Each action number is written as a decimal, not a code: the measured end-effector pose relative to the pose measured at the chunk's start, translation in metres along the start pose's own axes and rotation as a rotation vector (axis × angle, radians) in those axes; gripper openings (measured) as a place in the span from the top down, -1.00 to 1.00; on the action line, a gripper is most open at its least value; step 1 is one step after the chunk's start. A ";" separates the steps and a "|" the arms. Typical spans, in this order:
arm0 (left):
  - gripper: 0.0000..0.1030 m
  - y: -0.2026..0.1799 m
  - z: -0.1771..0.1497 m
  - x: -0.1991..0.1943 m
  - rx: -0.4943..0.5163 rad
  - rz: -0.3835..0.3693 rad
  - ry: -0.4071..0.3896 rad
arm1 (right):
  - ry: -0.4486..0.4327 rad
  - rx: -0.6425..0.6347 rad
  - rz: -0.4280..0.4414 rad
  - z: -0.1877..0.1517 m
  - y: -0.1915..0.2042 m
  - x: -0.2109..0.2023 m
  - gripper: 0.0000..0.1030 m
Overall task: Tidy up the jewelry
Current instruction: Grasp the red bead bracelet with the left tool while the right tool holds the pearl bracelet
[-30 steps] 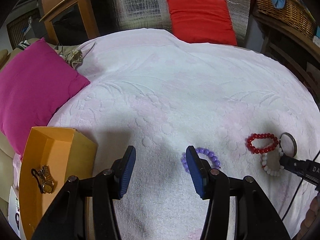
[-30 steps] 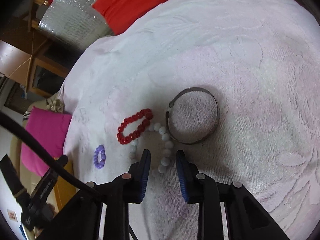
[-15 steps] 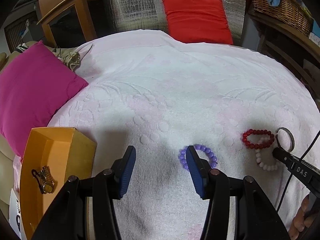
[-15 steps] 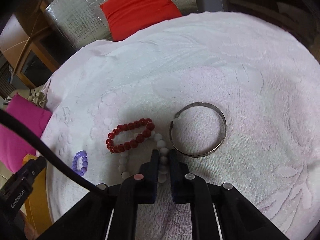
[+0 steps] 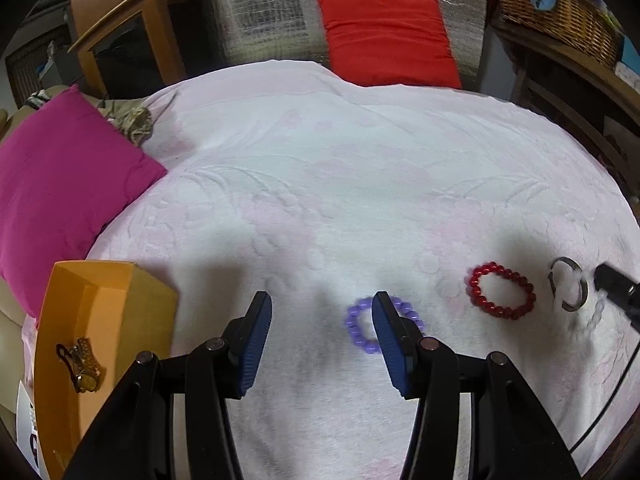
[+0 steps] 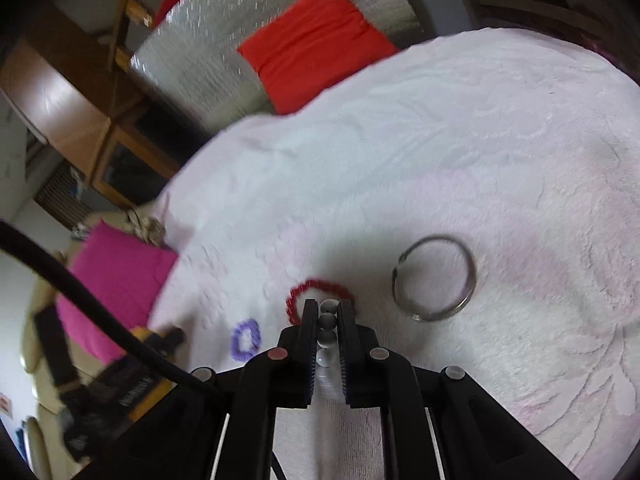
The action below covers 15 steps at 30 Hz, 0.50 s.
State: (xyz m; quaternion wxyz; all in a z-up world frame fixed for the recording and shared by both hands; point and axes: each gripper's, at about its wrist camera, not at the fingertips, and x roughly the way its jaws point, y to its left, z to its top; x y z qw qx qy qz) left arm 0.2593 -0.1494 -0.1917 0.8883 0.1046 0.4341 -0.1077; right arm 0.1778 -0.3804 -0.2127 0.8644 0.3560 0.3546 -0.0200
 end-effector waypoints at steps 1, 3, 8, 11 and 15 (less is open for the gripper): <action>-0.03 -0.006 0.001 0.002 0.008 -0.006 0.002 | -0.013 0.011 0.010 0.003 -0.003 -0.003 0.79; -0.03 -0.018 0.002 0.005 0.025 -0.020 0.006 | -0.027 0.033 0.022 0.007 -0.010 -0.008 0.79; -0.11 -0.042 0.007 0.016 0.028 -0.092 0.023 | -0.028 0.053 0.028 0.011 -0.022 -0.013 0.79; -0.21 -0.055 0.012 0.024 0.021 -0.129 0.026 | -0.026 0.046 0.051 0.012 -0.025 -0.015 0.79; -0.25 -0.070 0.017 0.037 0.014 -0.169 0.025 | -0.022 0.041 0.086 0.014 -0.030 -0.019 0.79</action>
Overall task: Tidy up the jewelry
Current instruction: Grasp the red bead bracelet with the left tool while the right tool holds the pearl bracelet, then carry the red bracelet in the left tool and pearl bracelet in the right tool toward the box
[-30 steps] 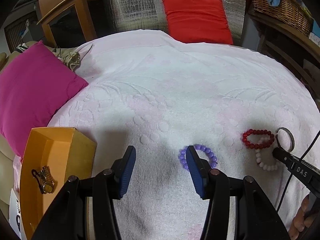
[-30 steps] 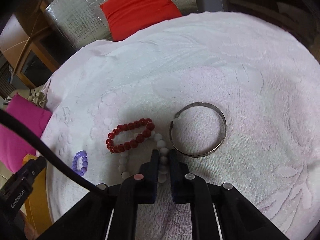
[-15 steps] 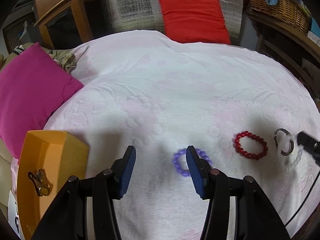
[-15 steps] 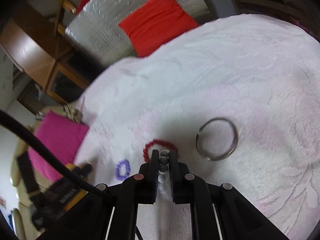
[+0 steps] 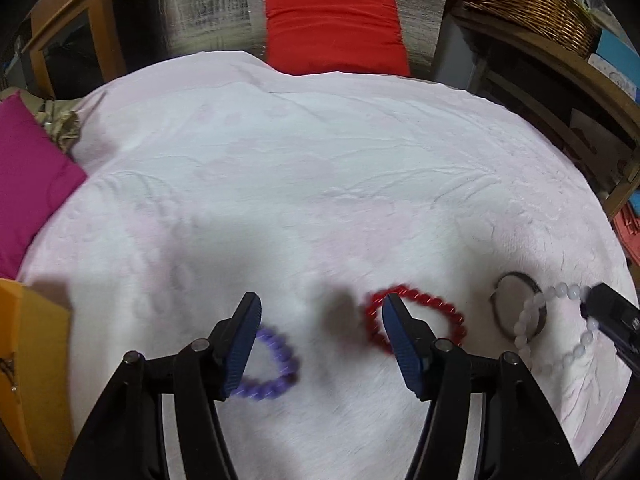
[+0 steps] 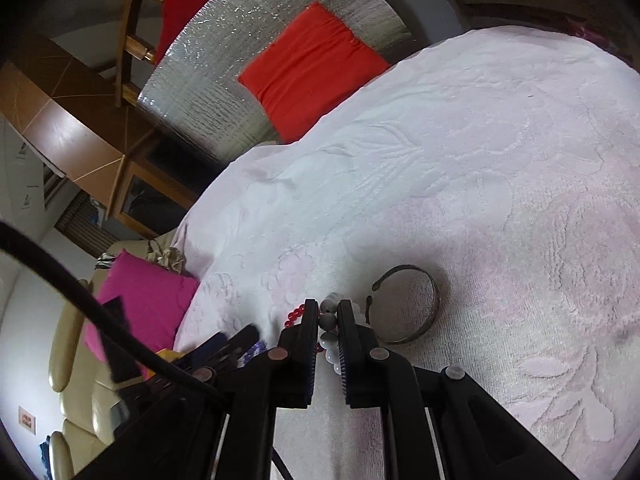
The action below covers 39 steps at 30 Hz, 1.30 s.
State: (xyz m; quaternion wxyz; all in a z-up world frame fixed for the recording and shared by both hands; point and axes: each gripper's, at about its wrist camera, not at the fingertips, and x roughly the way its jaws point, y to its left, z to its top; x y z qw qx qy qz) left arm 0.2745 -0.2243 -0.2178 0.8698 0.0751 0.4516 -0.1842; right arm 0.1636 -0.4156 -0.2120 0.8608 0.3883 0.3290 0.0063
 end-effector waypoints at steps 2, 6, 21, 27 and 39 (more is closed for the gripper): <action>-0.25 -0.006 0.002 0.010 0.001 -0.025 0.011 | -0.003 -0.003 0.007 0.001 -0.001 -0.002 0.79; -0.25 -0.011 0.003 0.027 -0.004 -0.021 0.035 | -0.006 -0.002 0.019 0.002 -0.006 -0.006 0.79; 0.82 -0.013 -0.001 0.018 -0.009 -0.093 0.026 | -0.018 -0.021 0.028 0.003 -0.004 -0.008 0.79; 0.82 0.003 0.004 -0.018 -0.039 -0.090 -0.057 | -0.033 -0.037 0.041 -0.001 0.006 -0.008 0.79; 0.82 0.043 -0.004 -0.063 -0.072 -0.044 -0.137 | -0.032 -0.113 0.120 -0.019 0.049 0.000 0.79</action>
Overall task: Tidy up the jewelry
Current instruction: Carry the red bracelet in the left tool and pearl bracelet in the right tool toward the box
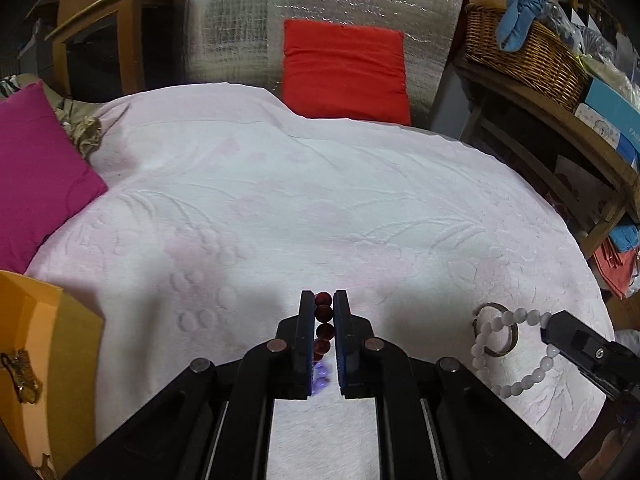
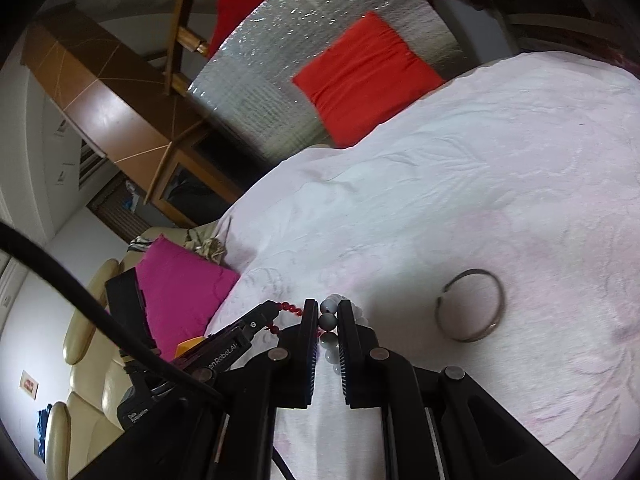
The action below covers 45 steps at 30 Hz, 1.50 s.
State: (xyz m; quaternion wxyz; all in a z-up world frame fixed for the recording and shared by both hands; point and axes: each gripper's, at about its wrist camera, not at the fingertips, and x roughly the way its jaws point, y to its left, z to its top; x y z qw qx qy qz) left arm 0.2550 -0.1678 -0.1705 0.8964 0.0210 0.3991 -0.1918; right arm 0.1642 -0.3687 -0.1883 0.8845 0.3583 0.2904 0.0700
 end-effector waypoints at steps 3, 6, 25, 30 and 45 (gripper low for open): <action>0.82 0.013 -0.001 -0.013 -0.007 0.014 -0.017 | 0.008 -0.015 0.007 -0.005 0.009 0.006 0.79; 0.82 0.023 -0.001 -0.020 -0.020 0.027 -0.030 | 0.017 -0.025 0.014 -0.009 0.017 0.011 0.79; 0.82 0.065 -0.015 -0.080 -0.054 0.097 -0.116 | 0.064 -0.138 0.083 -0.042 0.090 0.038 0.79; 0.82 0.072 -0.015 -0.102 -0.060 0.106 -0.164 | 0.071 -0.173 0.087 -0.052 0.106 0.036 0.79; 0.82 0.140 -0.027 -0.163 -0.165 0.187 -0.280 | 0.095 -0.208 0.161 -0.073 0.154 0.048 0.79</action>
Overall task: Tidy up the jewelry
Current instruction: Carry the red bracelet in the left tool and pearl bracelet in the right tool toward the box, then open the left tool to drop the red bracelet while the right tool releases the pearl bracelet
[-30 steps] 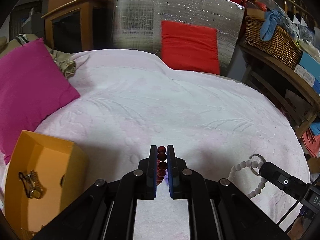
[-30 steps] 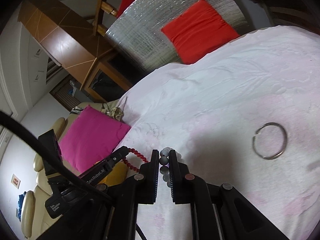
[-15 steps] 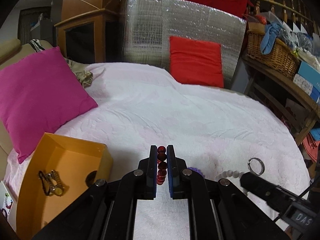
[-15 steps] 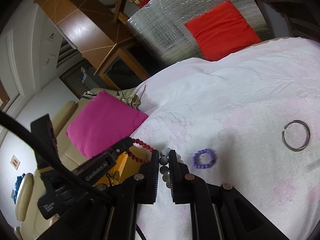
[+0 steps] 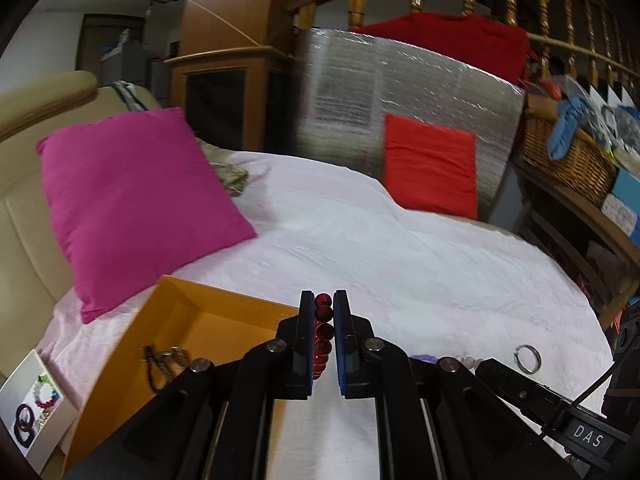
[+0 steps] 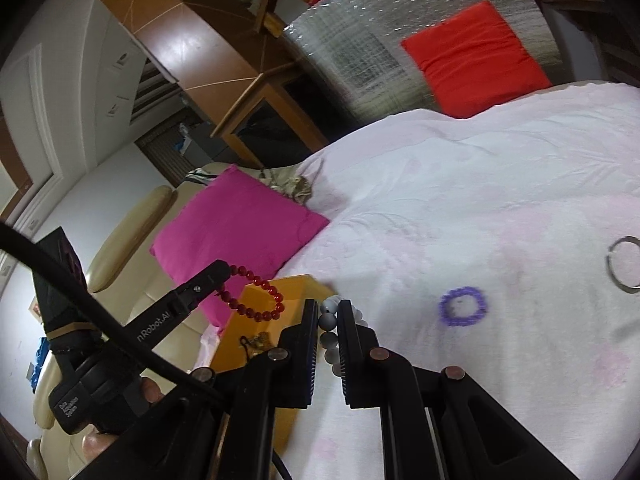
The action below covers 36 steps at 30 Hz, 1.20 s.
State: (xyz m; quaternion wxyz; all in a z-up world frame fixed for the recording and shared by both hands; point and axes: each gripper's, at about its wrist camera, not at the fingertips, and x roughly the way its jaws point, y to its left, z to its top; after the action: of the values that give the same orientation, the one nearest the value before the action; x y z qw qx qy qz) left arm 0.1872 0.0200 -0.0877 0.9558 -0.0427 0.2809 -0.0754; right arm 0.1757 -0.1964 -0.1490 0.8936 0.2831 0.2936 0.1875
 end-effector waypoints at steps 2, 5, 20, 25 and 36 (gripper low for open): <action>0.82 0.012 0.000 -0.004 -0.011 0.017 -0.011 | 0.007 -0.009 0.019 -0.001 0.010 0.007 0.79; 0.82 0.033 0.001 -0.008 -0.035 0.045 -0.019 | 0.017 -0.025 0.043 -0.004 0.025 0.017 0.79; 0.82 0.155 -0.024 -0.012 -0.130 0.191 0.032 | 0.073 -0.073 0.155 -0.020 0.083 0.071 0.79; 0.82 0.167 -0.029 0.001 -0.135 0.181 0.083 | 0.108 -0.091 0.176 -0.031 0.098 0.094 0.79; 0.82 0.179 -0.050 0.024 -0.116 0.145 0.223 | 0.185 -0.044 0.205 -0.047 0.107 0.140 0.79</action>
State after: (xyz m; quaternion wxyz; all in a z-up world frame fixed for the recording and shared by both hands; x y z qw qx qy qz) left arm 0.2015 0.1905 -0.1647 0.9175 -0.0687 0.3918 0.0057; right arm 0.2344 -0.0255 -0.1731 0.8447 0.2735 0.3402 0.3097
